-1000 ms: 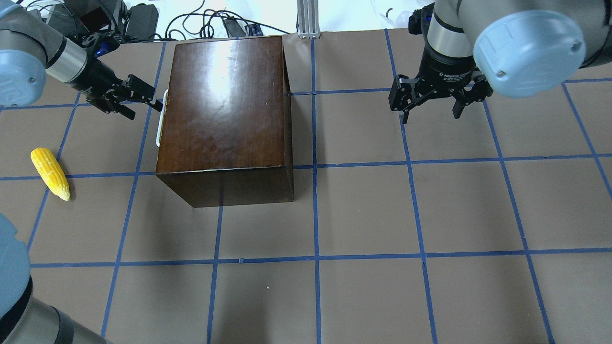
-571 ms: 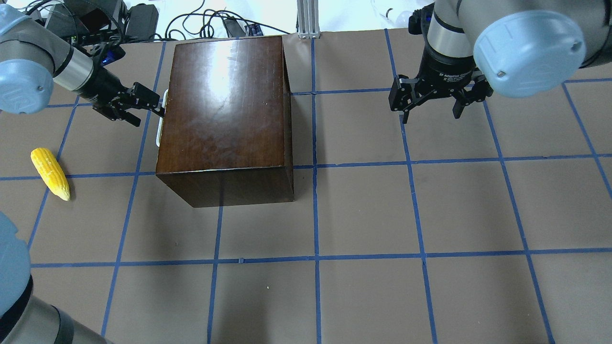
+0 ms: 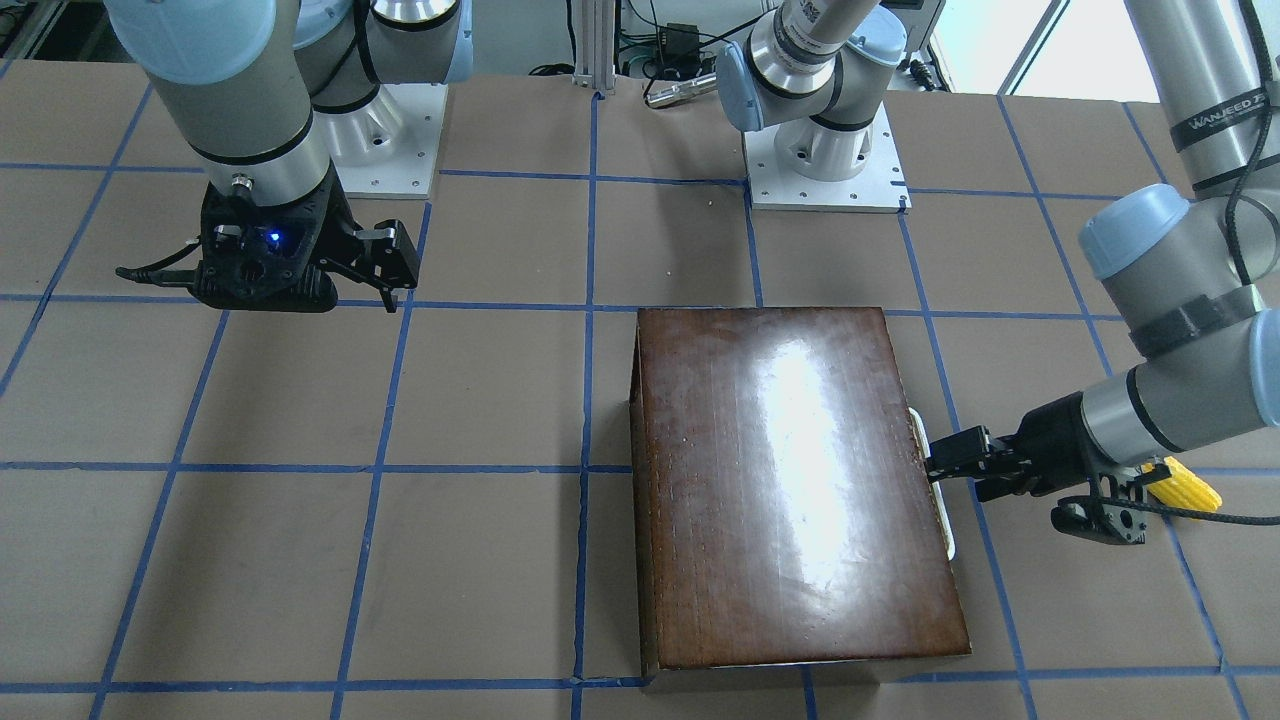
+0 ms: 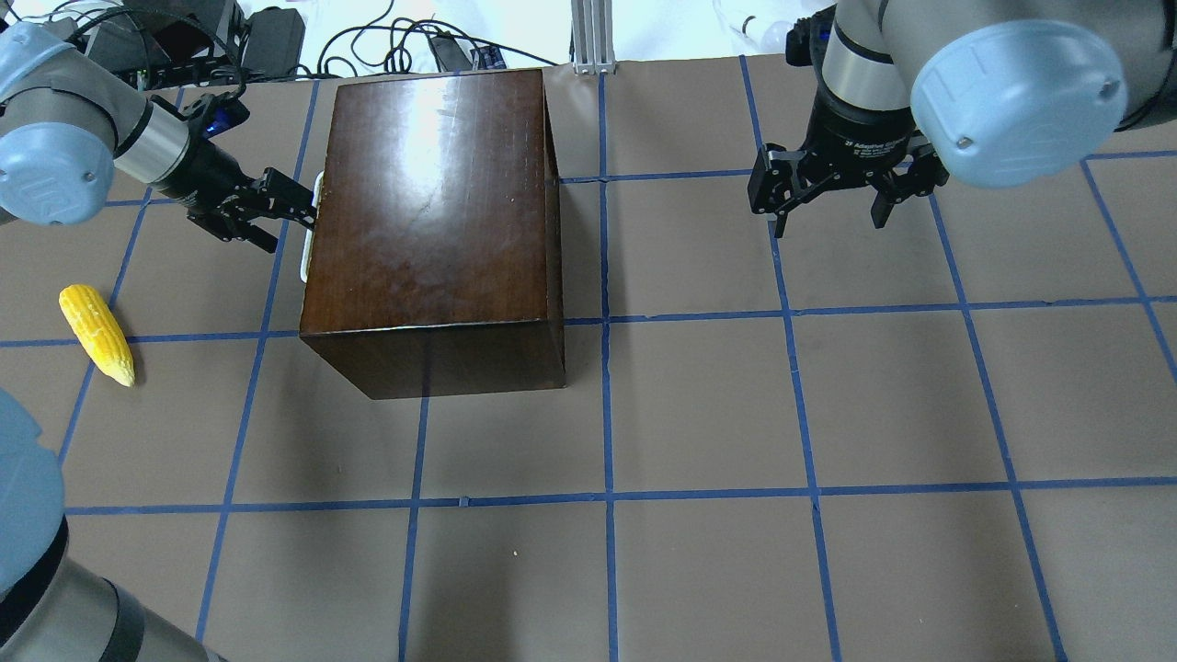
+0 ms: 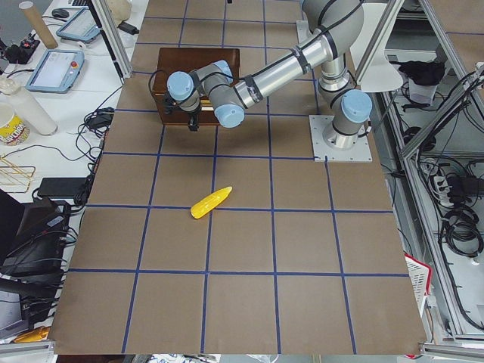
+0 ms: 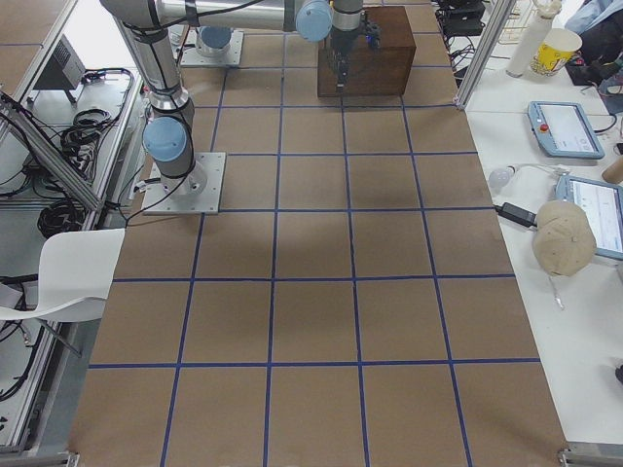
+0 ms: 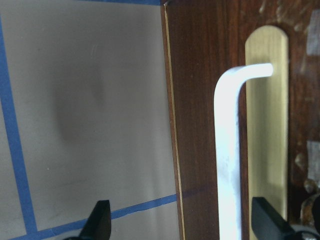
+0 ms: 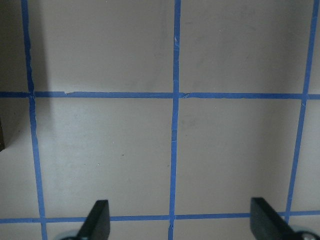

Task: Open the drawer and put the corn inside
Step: 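Lower the left gripper to the white drawer handle and grasp it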

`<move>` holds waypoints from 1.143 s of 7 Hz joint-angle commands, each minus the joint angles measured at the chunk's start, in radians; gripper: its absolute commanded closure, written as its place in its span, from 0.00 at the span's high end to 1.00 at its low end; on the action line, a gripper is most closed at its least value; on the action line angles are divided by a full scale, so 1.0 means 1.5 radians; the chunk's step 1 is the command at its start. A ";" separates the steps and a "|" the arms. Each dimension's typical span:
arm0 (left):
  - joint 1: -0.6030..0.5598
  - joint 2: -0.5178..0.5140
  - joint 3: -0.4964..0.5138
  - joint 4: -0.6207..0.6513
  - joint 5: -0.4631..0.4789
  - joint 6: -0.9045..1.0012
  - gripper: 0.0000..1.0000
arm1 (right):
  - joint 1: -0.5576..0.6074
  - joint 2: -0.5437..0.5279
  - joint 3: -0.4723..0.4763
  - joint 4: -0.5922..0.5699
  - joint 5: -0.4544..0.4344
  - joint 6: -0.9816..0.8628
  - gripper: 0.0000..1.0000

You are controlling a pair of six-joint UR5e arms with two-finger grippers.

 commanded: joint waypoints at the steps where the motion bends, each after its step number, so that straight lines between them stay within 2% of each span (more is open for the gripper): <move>1: -0.001 -0.007 0.000 0.000 0.000 0.001 1.00 | 0.000 0.000 0.000 0.000 0.000 0.000 1.00; 8: 0.004 -0.013 0.001 0.001 0.008 0.018 1.00 | 0.000 0.001 0.000 -0.001 0.000 0.000 1.00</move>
